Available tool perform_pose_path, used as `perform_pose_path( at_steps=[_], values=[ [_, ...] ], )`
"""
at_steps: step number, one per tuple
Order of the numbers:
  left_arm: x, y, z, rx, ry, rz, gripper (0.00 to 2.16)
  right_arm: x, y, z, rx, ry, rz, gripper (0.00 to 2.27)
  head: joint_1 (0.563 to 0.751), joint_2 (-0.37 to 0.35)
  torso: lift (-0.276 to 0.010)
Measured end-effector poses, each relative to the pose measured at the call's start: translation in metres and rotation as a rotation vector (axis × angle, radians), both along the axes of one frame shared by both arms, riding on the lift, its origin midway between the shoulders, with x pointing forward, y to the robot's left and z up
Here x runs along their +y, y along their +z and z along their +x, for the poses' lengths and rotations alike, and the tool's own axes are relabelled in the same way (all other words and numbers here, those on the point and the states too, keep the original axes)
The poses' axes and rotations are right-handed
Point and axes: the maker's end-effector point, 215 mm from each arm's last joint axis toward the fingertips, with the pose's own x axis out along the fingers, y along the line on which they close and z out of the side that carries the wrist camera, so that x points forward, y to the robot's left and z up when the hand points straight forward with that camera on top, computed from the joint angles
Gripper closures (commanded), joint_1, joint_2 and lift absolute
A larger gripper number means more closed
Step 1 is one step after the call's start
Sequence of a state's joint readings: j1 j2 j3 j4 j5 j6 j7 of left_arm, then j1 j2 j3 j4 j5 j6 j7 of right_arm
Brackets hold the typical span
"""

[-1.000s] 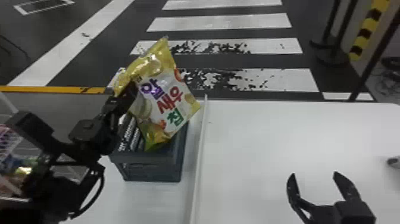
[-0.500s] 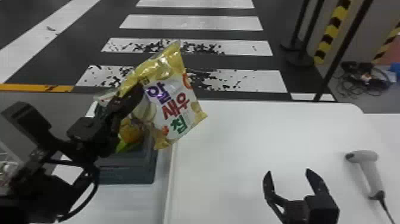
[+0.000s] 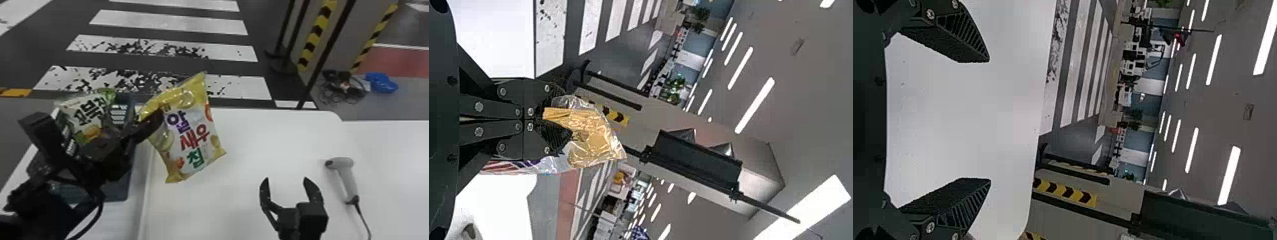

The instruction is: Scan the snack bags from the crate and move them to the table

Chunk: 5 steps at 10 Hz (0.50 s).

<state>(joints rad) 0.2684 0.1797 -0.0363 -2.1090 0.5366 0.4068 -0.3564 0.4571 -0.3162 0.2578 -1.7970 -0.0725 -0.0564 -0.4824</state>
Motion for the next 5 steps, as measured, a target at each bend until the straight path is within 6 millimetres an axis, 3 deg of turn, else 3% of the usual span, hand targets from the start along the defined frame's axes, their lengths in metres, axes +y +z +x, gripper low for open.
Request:
perform_pose_path(
  at_steps=[3, 5],
  values=[
    [-0.026, -0.031, 0.005, 0.087, -0.066, -0.025, 2.06, -0.043, 0.011, 0.002, -0.052, -0.109, -0.002, 0.14, 0.695, -0.247, -0.095],
    [-0.043, -0.044, 0.013, 0.129, -0.099, -0.064, 2.06, -0.057, 0.017, 0.003, -0.072, -0.135, 0.016, 0.14, 0.695, -0.283, -0.095]
  ],
)
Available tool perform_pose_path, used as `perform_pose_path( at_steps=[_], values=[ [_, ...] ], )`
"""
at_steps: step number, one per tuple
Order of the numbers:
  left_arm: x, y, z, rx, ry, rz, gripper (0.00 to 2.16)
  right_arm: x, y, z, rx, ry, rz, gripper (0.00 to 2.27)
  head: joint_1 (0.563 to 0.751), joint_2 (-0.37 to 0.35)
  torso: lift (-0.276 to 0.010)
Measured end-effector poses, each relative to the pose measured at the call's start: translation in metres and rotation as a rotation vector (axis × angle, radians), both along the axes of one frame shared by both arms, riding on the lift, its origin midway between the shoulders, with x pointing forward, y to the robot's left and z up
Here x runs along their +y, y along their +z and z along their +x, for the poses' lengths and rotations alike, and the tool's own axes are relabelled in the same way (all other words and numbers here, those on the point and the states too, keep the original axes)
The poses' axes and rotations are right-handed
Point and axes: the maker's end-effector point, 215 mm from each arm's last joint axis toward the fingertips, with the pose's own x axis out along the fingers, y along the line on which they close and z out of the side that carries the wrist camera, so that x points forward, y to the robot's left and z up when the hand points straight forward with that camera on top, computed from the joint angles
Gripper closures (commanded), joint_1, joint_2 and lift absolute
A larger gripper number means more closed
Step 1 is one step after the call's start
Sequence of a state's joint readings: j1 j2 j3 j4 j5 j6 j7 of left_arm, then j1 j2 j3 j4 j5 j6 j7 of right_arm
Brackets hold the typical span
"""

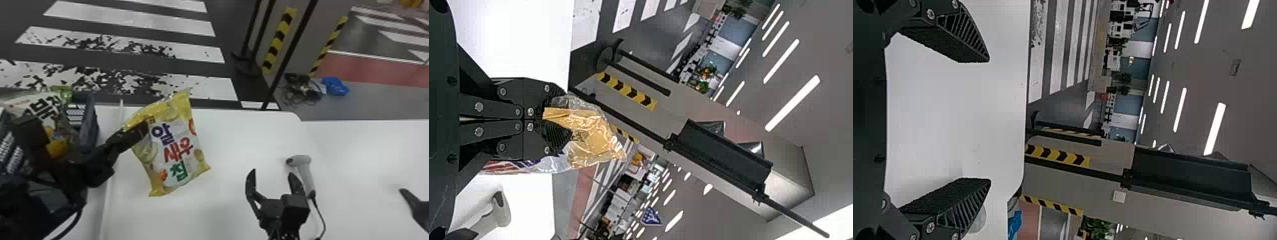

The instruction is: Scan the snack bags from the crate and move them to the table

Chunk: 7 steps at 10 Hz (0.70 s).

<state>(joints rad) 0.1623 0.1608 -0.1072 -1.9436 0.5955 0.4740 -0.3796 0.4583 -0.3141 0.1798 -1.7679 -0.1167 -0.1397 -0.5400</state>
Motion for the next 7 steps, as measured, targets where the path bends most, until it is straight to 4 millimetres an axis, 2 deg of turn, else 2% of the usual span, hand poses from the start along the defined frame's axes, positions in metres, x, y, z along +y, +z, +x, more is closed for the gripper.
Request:
perform_pose_path(
  at_steps=[3, 5, 7],
  values=[
    [-0.034, -0.015, 0.007, 0.091, -0.092, -0.029, 2.06, -0.001, 0.002, 0.001, -0.009, -0.005, 0.015, 0.14, 0.695, -0.317, -0.095],
    [-0.049, -0.023, 0.009, 0.151, -0.130, -0.058, 2.06, 0.001, 0.003, 0.001, -0.012, -0.003, 0.019, 0.14, 0.695, -0.335, -0.095],
    [-0.066, -0.042, 0.004, 0.259, -0.190, -0.075, 2.06, 0.002, 0.006, 0.001, -0.021, -0.001, 0.023, 0.14, 0.695, -0.349, -0.095]
  ],
)
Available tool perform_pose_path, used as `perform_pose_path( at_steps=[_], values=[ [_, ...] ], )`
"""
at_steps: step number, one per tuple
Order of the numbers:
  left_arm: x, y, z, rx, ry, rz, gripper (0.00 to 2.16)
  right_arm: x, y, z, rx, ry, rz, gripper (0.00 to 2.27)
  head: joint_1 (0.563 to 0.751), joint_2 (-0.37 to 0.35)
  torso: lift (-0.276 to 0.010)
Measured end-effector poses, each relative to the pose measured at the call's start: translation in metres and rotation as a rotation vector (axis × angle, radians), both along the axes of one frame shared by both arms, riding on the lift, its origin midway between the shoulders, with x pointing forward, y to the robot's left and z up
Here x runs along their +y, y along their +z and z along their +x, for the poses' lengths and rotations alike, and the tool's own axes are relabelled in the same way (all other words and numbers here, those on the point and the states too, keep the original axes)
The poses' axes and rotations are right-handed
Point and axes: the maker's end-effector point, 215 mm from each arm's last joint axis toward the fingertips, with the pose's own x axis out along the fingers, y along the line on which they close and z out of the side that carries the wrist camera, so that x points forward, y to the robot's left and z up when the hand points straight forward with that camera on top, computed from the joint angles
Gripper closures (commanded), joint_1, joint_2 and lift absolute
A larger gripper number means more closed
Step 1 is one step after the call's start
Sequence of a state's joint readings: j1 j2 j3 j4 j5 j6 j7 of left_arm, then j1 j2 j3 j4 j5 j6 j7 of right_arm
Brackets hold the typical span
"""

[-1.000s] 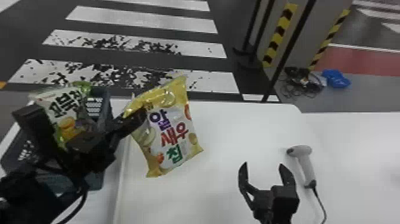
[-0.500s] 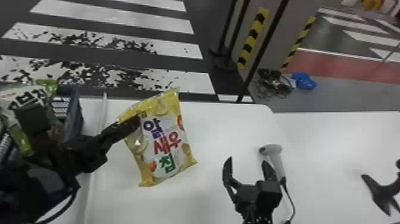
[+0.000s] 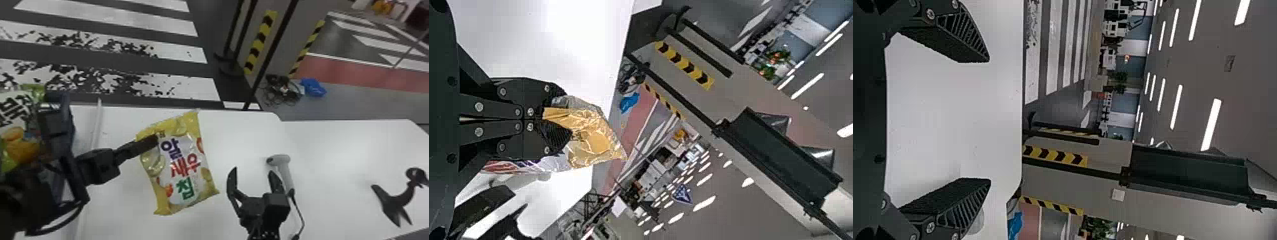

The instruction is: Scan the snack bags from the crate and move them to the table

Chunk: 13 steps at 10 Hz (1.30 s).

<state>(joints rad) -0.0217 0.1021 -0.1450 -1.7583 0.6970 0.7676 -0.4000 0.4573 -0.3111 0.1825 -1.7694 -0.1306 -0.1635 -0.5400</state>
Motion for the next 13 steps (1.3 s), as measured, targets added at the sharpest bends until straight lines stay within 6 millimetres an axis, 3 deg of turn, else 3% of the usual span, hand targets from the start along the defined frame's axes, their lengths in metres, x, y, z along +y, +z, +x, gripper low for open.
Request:
perform_pose_path(
  at_steps=[3, 6, 7, 8, 9, 10, 13],
  values=[
    [-0.014, -0.031, -0.002, 0.145, -0.057, -0.019, 2.06, 0.001, 0.003, 0.001, -0.012, 0.001, 0.005, 0.14, 0.695, -0.350, -0.095],
    [-0.036, -0.080, -0.008, 0.289, -0.110, 0.051, 2.06, 0.002, 0.008, 0.001, -0.031, 0.001, 0.014, 0.14, 0.695, -0.350, -0.095],
    [-0.044, -0.088, -0.007, 0.306, -0.122, 0.055, 2.06, 0.002, 0.010, 0.002, -0.036, 0.001, 0.018, 0.14, 0.695, -0.350, -0.095],
    [-0.045, -0.092, -0.003, 0.312, -0.123, 0.051, 1.83, 0.002, 0.010, 0.001, -0.038, 0.000, 0.020, 0.14, 0.695, -0.350, -0.095],
    [-0.042, -0.096, 0.004, 0.311, -0.104, 0.065, 0.47, 0.002, 0.010, 0.001, -0.037, 0.000, 0.020, 0.14, 0.695, -0.350, -0.095],
    [-0.039, -0.096, 0.013, 0.285, -0.077, 0.083, 0.00, 0.002, 0.010, 0.001, -0.038, 0.001, 0.020, 0.14, 0.695, -0.350, -0.095],
    [-0.034, -0.097, 0.027, 0.240, -0.052, 0.144, 0.03, 0.002, 0.010, 0.001, -0.037, 0.001, 0.025, 0.14, 0.695, -0.350, -0.095]
  ],
)
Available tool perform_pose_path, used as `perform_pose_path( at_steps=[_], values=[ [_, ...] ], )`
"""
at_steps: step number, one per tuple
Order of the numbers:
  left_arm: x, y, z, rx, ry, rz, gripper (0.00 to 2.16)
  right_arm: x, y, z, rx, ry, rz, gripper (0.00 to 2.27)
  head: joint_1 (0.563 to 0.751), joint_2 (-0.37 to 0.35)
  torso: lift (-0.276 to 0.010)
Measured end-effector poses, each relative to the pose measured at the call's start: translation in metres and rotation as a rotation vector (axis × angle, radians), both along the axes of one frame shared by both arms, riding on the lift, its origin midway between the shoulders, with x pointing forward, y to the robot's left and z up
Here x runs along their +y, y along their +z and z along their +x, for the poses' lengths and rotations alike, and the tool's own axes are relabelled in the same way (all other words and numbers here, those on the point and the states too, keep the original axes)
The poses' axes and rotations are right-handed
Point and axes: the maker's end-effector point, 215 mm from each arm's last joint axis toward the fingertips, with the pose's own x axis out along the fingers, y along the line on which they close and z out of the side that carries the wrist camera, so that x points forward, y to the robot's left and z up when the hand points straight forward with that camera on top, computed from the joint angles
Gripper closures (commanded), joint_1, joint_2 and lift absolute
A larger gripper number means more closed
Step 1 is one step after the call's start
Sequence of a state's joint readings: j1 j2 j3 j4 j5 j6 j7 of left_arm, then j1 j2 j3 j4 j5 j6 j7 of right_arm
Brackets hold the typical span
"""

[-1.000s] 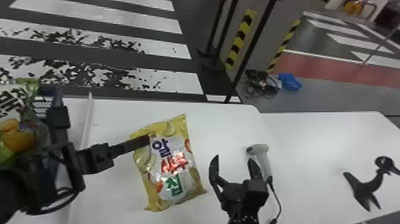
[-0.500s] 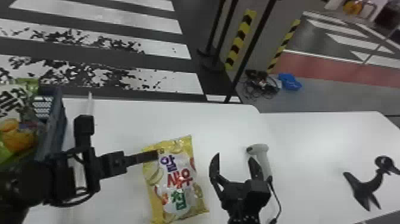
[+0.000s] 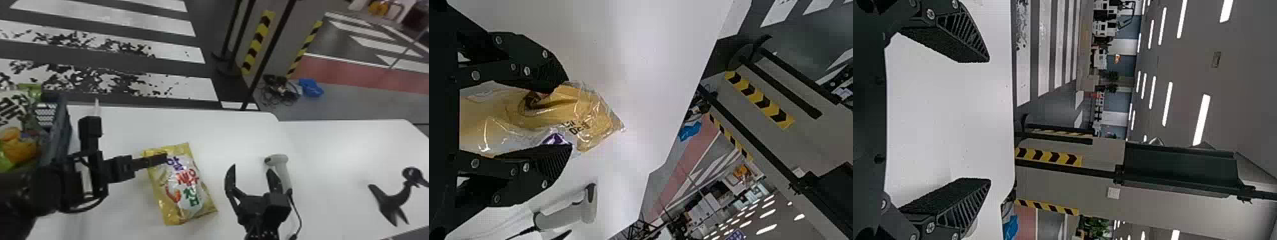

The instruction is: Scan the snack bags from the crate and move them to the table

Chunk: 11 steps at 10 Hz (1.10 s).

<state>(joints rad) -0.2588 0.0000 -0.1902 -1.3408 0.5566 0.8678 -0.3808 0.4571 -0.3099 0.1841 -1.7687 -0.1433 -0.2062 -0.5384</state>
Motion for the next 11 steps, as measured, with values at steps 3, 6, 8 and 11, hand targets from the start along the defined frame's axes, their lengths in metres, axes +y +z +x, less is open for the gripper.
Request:
perform_pose_path(
  at_steps=[3, 6, 8, 11],
  values=[
    [-0.002, 0.006, 0.003, -0.020, -0.005, 0.017, 0.03, 0.002, -0.001, 0.000, 0.004, 0.004, 0.002, 0.13, 0.695, -0.350, -0.095],
    [-0.004, -0.006, 0.002, -0.043, -0.031, 0.126, 0.03, 0.001, -0.003, 0.000, 0.007, 0.001, 0.011, 0.13, 0.695, -0.350, -0.095],
    [-0.013, -0.020, -0.016, -0.072, -0.091, 0.253, 0.03, 0.000, -0.003, 0.000, 0.008, 0.002, 0.015, 0.13, 0.695, -0.350, -0.095],
    [-0.012, -0.034, -0.023, -0.087, -0.142, 0.388, 0.03, 0.006, -0.004, -0.001, 0.010, 0.012, 0.024, 0.14, 0.695, -0.350, -0.095]
  ],
)
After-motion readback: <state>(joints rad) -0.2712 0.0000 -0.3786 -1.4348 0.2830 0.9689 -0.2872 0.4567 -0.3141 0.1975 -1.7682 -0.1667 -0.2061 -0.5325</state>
